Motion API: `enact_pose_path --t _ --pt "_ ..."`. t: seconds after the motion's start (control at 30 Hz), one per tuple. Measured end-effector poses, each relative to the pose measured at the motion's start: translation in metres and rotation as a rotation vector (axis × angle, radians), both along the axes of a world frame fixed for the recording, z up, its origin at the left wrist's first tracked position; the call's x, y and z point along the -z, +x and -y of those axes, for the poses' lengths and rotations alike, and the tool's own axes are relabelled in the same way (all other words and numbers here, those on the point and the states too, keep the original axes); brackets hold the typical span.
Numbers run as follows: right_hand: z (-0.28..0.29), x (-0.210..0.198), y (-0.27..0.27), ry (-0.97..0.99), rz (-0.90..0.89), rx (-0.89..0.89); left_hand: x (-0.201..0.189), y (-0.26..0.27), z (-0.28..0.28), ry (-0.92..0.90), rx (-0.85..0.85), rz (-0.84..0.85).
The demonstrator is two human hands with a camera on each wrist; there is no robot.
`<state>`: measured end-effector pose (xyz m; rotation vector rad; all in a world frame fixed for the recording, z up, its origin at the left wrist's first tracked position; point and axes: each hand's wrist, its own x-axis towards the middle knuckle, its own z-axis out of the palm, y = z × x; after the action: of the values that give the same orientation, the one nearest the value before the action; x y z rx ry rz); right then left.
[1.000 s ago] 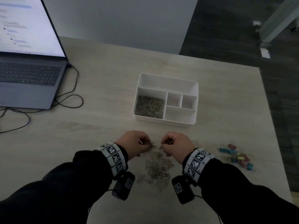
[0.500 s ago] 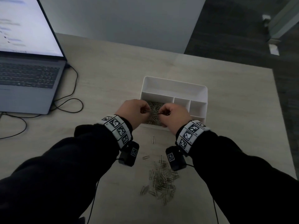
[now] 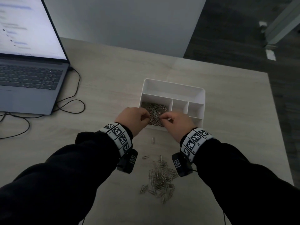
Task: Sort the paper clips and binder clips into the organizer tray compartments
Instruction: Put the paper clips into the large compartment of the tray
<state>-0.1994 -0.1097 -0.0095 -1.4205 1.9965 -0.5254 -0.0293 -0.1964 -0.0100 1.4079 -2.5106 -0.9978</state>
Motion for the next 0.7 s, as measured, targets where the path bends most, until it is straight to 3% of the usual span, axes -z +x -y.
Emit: enact_pose_path --t 0.17,0.3,0.5,0.7 --pt "-0.043 -0.001 0.0 0.039 0.006 -0.041 0.007 0.02 -0.031 0.06 0.075 0.053" --pt "-0.084 0.023 -0.007 0.179 -0.07 -0.073 0.032 0.031 -0.063 0.153 0.272 0.175" --pt "-0.134 0.046 -0.009 0.337 -0.262 -0.071 0.049 0.026 -0.099 0.076 0.374 0.396" --pt "-0.162 0.053 0.016 0.292 -0.256 -0.118 0.062 0.036 -0.126 -0.003 0.516 0.395"
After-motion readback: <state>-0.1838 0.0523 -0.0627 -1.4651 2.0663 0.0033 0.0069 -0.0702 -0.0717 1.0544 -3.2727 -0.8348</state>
